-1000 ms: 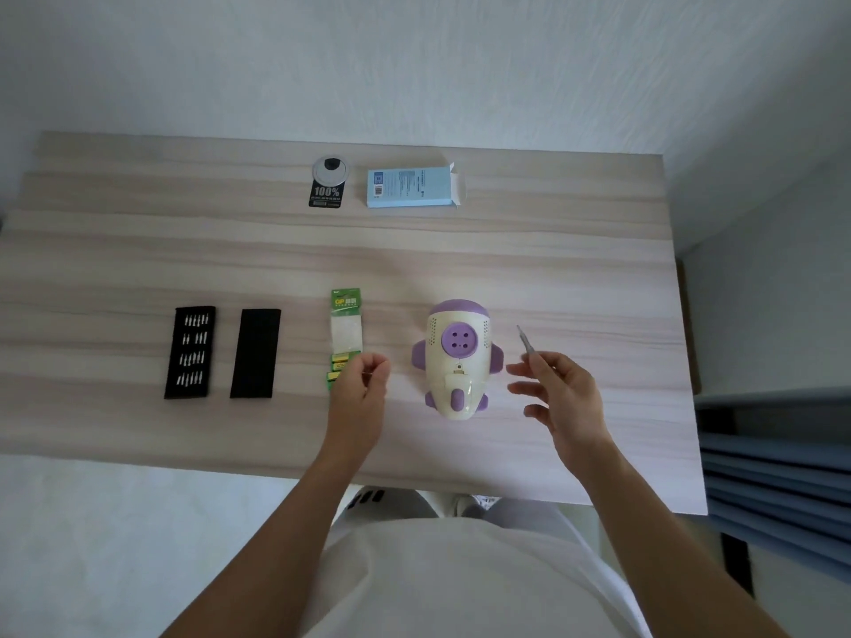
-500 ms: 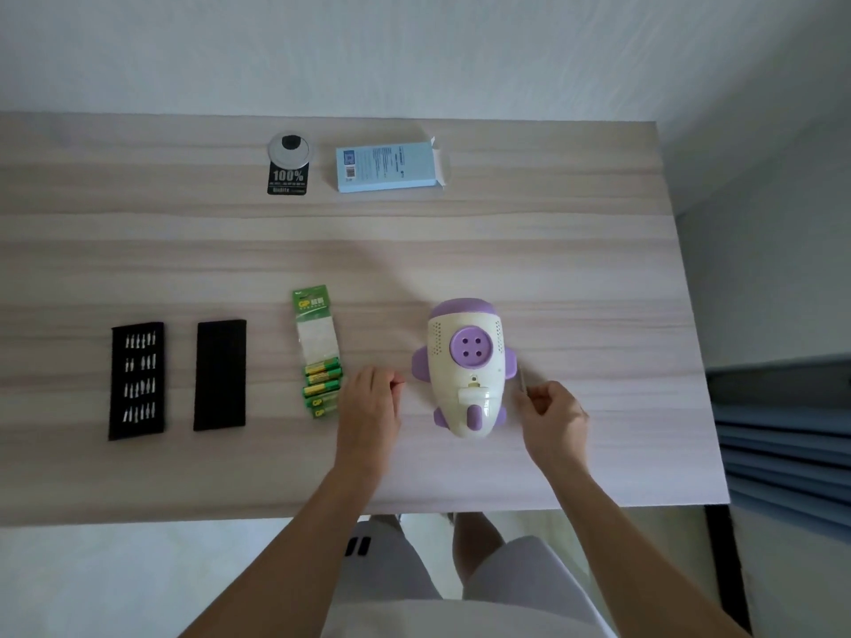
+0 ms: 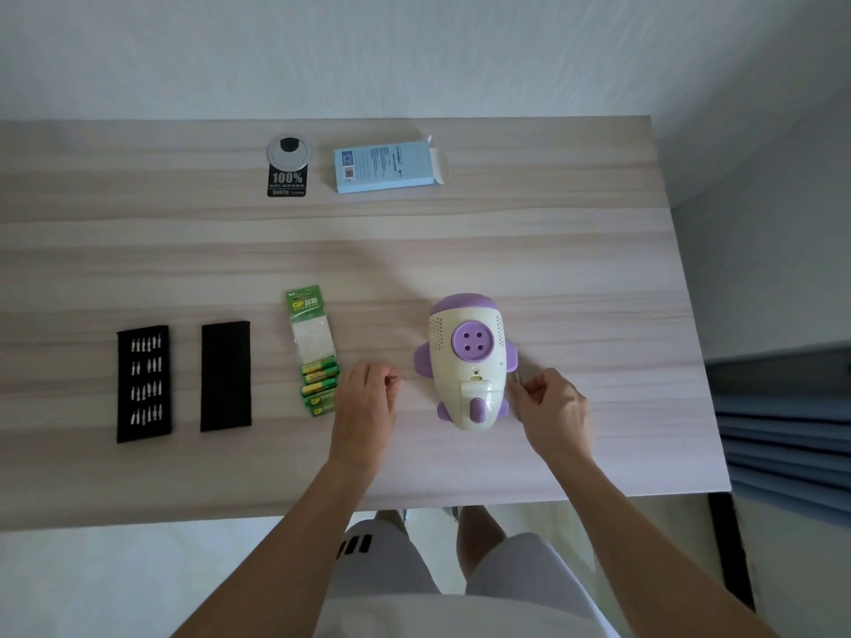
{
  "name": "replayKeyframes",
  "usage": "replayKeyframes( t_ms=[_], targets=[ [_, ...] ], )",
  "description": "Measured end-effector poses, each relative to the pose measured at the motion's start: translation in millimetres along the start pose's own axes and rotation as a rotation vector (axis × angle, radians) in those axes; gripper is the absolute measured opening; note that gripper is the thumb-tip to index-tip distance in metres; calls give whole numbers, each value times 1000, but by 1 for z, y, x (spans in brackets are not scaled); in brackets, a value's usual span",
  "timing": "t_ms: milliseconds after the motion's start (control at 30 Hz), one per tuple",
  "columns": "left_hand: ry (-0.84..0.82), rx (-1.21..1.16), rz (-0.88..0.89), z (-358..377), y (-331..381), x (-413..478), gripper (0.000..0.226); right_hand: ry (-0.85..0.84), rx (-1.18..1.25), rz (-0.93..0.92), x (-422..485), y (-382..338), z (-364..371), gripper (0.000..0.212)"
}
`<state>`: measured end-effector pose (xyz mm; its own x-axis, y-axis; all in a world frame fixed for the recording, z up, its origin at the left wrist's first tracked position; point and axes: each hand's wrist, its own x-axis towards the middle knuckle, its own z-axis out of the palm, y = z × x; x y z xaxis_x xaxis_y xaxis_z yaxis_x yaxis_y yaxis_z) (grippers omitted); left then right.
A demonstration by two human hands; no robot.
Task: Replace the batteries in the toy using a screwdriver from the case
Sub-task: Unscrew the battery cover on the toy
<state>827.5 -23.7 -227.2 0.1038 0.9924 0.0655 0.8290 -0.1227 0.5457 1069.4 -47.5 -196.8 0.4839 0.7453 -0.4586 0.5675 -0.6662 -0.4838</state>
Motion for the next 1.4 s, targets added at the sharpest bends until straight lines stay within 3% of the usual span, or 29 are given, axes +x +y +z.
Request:
replayKeyframes(
  t_ms=[100,233,433,633,767,1400],
  targets=[
    [-17,-57,6,-14,4,1,12,-23,-21,-57,-2,-2,-13,23],
    [-57,-107,-7,-45,19,4,10,44,-14,-278,-14,-9,-38,8],
    [-122,-237,133,-84,54,11,46,135,38,-598,-42,-36,-67,5],
    [-251,-204,306,-82,78,29,90,53,96,-736,-52,-52,-65,13],
    [-270,-166,448,-78,86,34,101,0,107,-773,-55,-56,-60,20],
    [-325,-242,312,-61,87,48,118,29,-32,-722,-49,-73,-68,17]
  ],
)
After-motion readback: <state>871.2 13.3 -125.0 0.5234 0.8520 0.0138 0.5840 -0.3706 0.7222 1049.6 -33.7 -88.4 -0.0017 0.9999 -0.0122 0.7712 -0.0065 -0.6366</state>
